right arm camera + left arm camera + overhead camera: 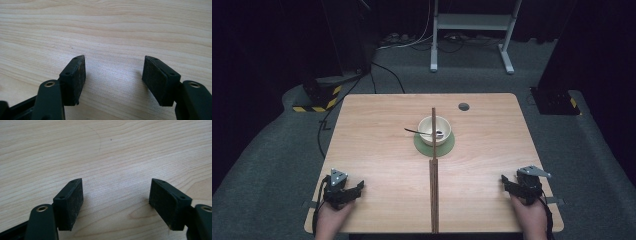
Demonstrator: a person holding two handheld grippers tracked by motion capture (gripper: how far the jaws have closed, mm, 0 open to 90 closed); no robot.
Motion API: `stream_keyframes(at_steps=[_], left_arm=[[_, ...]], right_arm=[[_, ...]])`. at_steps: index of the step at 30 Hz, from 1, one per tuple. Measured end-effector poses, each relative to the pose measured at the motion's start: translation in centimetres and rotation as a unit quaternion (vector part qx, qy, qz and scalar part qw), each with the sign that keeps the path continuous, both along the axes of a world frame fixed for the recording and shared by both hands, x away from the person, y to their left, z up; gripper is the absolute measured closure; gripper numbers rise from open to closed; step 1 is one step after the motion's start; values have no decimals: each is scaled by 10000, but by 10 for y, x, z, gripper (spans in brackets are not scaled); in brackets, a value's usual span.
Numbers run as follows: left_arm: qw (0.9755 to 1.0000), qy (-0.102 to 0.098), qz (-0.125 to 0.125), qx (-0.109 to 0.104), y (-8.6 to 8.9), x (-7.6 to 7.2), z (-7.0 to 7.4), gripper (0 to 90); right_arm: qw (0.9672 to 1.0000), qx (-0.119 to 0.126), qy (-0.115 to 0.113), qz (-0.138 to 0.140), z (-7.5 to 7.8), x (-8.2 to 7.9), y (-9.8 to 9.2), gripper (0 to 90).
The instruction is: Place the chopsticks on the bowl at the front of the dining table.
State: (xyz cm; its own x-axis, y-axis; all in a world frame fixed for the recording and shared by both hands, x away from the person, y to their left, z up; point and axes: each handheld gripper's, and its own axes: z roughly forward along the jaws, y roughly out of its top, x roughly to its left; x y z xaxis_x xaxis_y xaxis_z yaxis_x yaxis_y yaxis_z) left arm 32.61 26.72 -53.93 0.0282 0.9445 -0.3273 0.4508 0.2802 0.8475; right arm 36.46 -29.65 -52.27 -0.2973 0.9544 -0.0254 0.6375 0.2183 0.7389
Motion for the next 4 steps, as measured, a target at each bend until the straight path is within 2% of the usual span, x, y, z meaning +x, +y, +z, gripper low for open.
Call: stream_keyframes(at_steps=[2,3,4], left_arm=[[10000,-4,-6,-14,0,0,0,277],[9998,87,-92,156,2,-2,0,278],[9998,87,-92,156,2,-2,0,278]], right_arm=[[10000,21,1,-11,0,0,0,360],[10000,18,-19,-2,0,0,1,362],[10000,41,7,-12,0,-1,1,364]])
